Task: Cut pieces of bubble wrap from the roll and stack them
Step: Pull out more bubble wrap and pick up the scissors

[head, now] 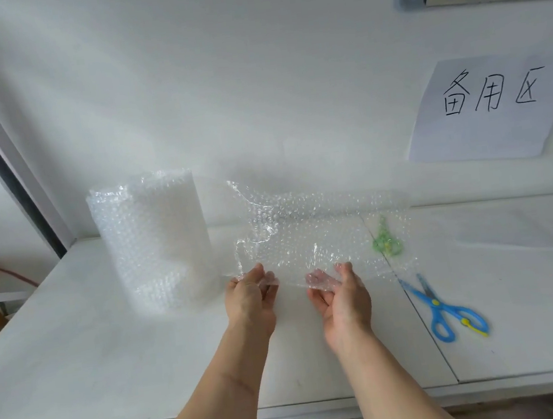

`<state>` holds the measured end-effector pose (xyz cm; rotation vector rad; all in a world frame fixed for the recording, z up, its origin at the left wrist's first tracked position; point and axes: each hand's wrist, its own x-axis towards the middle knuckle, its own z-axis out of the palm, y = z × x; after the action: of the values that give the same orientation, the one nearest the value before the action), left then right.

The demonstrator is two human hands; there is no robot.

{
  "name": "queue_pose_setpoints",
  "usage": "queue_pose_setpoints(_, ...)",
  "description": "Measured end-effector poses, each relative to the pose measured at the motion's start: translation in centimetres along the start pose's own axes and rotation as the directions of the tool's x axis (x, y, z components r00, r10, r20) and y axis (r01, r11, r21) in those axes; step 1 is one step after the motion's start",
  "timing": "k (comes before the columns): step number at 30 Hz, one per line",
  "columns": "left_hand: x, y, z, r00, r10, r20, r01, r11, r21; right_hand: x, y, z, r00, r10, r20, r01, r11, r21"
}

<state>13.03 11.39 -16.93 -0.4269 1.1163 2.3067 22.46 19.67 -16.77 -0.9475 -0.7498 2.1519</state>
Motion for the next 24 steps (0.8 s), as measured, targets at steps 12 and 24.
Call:
queue_pose_setpoints(12,0.8,-0.6,2.2,0.999,-0.032,0.020,0.023,0.937,0.350,-1.1,-3.9,-1.1,0.953,0.296,0.057,-0.190,0.735,-0.651)
queue_pose_setpoints(24,0.1,-1.9,2.4,0.991,-0.106,0.086,0.096,0.989,0.109,-1.6,-9.6,-9.8,0.905,-0.424,0.038,-0.096,-0.290,-0.952)
